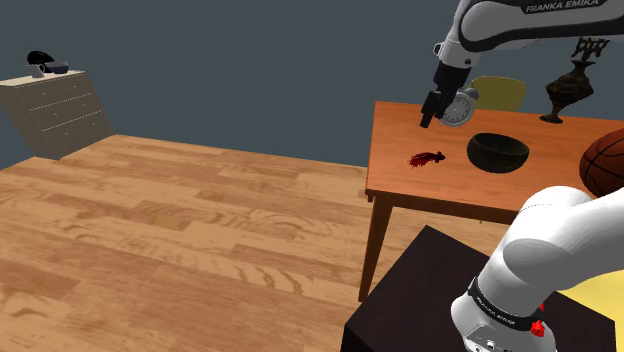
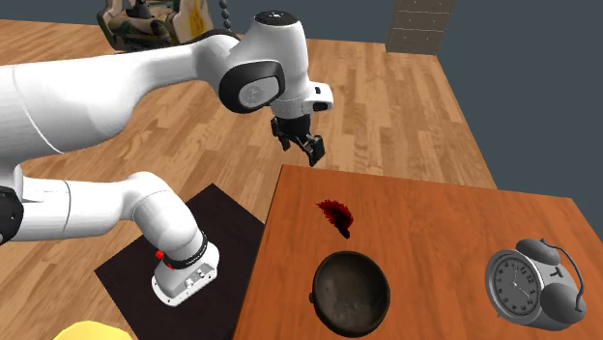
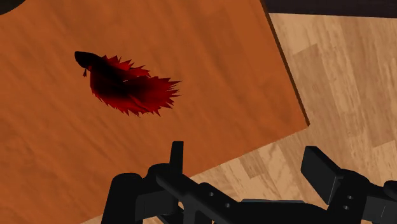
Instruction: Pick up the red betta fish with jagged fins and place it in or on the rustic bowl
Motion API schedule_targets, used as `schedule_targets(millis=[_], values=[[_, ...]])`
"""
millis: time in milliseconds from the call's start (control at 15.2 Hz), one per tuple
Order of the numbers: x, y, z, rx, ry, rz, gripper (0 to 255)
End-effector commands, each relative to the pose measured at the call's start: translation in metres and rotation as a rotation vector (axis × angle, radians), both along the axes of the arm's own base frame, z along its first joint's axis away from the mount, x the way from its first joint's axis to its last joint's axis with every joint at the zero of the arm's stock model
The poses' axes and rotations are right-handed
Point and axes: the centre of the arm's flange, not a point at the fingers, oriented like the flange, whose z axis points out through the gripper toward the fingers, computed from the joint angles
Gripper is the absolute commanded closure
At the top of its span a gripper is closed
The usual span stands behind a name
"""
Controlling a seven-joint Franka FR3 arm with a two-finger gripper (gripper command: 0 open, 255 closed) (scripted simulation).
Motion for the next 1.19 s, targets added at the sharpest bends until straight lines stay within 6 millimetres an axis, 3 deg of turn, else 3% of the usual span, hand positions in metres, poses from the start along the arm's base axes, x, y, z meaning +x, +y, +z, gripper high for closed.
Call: schedule_targets(millis=[0,924,1122], values=[[0.001,-0.027,-0.014,0.002,0.0,0.008,0],[0.017,-0.194,-0.101,0.03,0.002,0.052,0],[0.018,-0.199,-0.114,0.031,0.002,0.054,0]])
